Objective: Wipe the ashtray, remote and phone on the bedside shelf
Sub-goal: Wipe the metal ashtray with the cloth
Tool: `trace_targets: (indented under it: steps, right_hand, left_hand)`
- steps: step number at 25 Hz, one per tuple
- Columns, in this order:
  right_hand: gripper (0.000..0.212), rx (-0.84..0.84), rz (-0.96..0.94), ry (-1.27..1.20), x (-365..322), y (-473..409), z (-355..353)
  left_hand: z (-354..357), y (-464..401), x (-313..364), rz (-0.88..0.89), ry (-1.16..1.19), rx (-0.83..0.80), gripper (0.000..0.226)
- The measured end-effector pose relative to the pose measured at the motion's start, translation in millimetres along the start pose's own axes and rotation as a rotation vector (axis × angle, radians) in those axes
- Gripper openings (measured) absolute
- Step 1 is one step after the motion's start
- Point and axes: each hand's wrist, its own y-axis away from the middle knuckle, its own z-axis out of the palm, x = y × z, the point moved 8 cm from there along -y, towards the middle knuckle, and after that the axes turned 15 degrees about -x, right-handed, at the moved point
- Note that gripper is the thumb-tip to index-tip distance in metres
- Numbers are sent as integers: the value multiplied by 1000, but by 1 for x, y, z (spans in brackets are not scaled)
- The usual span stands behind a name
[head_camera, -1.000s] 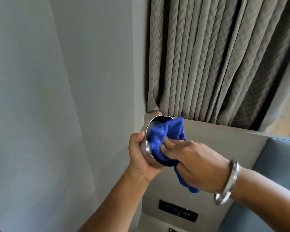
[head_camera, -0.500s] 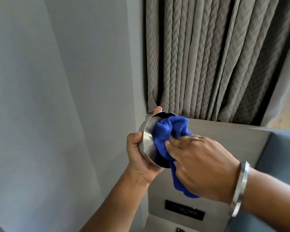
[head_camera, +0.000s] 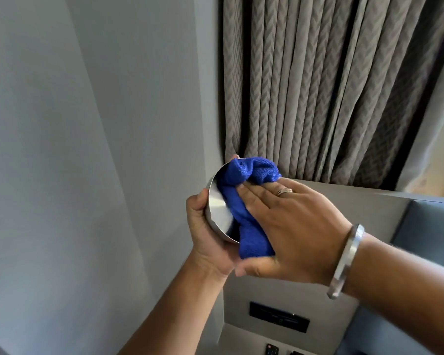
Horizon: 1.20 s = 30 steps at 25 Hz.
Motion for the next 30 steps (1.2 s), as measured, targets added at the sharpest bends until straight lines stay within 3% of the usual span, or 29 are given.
trace_targets:
  steps: [2, 4, 5, 7, 12, 15, 18, 21, 24, 27, 30]
  right_hand:
    - [95, -21, 62, 110, 1, 3, 2]
    - [46, -50, 63, 154, 1, 5, 5]
    - [26, -49, 39, 106, 4, 8, 4]
    - [10, -105, -35, -33, 9, 14, 5]
    - [10, -137, -228, -809, 1, 14, 11]
    - [8, -173, -287, -1215, -4, 14, 9]
    - [10, -55, -290, -1870, 8, 7, -1]
    - [21, 86, -271, -2365, 18, -6, -2]
    - [31, 213, -267, -2352, 33, -5, 6]
    - [30, 358, -241, -2166, 56, 10, 17]
    - [36, 456, -269, -1967, 70, 23, 20]
  left_hand:
    - [4, -5, 7, 36, -14, -53, 82]
    - [5, -11, 9, 38, -99, -83, 79]
    - [4, -14, 8, 26, -140, -80, 79]
    - [1, -15, 3, 10, -168, -74, 82]
    - [-11, -9, -3, 20, -210, 23, 89]
    - [-6, -4, -10, 3, -198, -17, 79]
    - [7, -6, -15, 22, -171, -144, 62]
    - [-2, -18, -2, 22, -238, -57, 86]
    - [-16, -24, 18, 15, -265, -49, 79]
    - [-51, -12, 40, 45, -48, 104, 80]
    - [-62, 0, 44, 78, 149, 66, 95]
